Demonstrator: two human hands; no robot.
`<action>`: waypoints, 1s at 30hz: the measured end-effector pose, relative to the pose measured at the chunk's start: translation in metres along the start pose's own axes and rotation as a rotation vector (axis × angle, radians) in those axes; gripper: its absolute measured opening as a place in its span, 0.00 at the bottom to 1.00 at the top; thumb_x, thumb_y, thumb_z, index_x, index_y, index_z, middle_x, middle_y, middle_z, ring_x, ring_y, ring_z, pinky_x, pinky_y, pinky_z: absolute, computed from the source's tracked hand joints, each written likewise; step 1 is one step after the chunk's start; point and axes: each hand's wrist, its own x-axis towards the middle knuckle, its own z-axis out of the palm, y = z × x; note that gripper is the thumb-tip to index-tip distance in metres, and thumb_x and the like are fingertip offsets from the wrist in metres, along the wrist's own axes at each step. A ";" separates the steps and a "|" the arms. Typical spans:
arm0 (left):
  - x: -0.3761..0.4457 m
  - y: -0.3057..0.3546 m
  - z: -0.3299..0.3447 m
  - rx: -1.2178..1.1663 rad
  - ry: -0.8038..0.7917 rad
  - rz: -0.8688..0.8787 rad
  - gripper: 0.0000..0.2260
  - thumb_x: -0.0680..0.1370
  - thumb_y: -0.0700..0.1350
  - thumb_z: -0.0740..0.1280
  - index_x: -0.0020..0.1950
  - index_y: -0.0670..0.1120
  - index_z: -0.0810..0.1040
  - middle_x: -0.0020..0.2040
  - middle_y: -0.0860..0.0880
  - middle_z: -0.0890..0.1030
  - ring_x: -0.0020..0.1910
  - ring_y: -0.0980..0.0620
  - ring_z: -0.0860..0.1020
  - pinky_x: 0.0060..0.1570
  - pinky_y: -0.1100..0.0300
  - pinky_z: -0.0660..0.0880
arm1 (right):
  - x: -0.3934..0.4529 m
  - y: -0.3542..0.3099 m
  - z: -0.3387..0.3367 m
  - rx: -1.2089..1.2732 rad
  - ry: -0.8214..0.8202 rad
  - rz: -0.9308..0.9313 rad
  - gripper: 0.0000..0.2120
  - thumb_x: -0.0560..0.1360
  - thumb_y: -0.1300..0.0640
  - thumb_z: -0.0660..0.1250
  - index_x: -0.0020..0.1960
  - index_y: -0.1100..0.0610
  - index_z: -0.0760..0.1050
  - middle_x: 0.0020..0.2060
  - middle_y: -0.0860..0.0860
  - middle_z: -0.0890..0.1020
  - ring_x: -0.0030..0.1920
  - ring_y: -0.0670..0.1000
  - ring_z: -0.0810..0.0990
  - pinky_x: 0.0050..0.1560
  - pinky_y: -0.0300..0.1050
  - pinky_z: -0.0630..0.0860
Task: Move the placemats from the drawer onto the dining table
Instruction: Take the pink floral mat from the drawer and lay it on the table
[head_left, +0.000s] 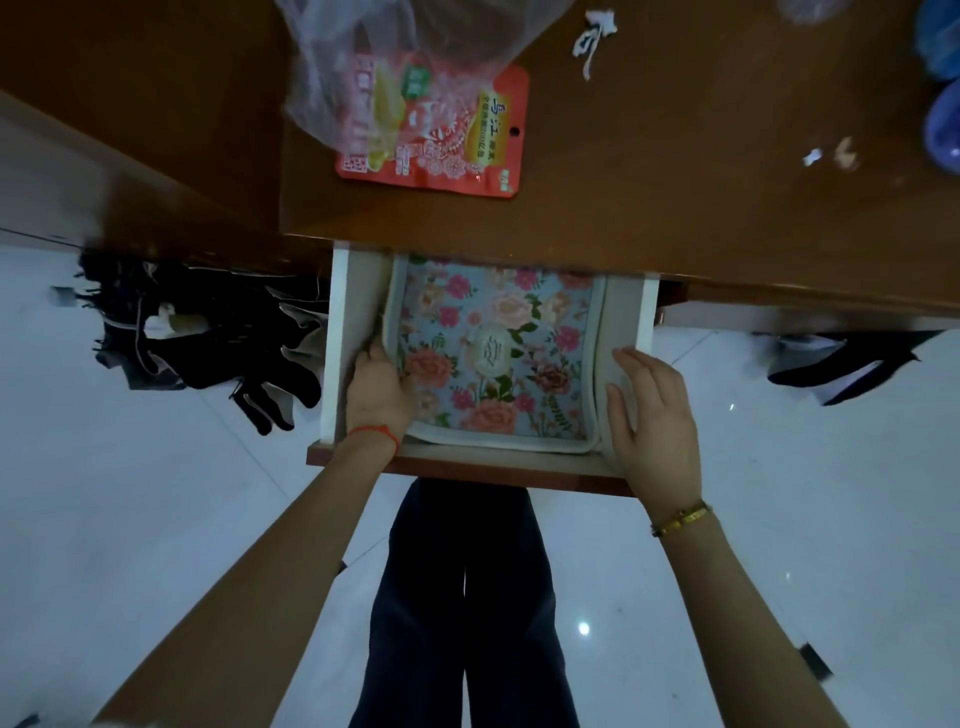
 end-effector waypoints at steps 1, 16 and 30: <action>-0.005 0.003 -0.007 -0.070 0.010 0.014 0.24 0.78 0.38 0.65 0.72 0.37 0.62 0.64 0.34 0.72 0.61 0.35 0.73 0.59 0.47 0.72 | -0.002 -0.001 -0.002 -0.001 -0.005 0.010 0.16 0.79 0.60 0.62 0.66 0.62 0.72 0.61 0.58 0.76 0.63 0.56 0.72 0.65 0.32 0.62; -0.125 -0.032 -0.075 -0.461 -0.006 -0.046 0.19 0.78 0.35 0.63 0.66 0.51 0.67 0.50 0.41 0.81 0.42 0.44 0.80 0.33 0.59 0.74 | -0.074 -0.039 -0.023 0.060 -0.216 0.244 0.14 0.78 0.61 0.63 0.63 0.63 0.73 0.55 0.59 0.78 0.54 0.59 0.74 0.54 0.52 0.75; -0.168 -0.050 -0.087 -0.479 -0.075 -0.032 0.18 0.80 0.37 0.62 0.70 0.46 0.68 0.54 0.47 0.78 0.48 0.47 0.77 0.48 0.56 0.75 | -0.108 -0.061 -0.038 0.427 -0.228 0.780 0.15 0.76 0.61 0.68 0.62 0.62 0.75 0.49 0.55 0.79 0.47 0.54 0.77 0.41 0.38 0.71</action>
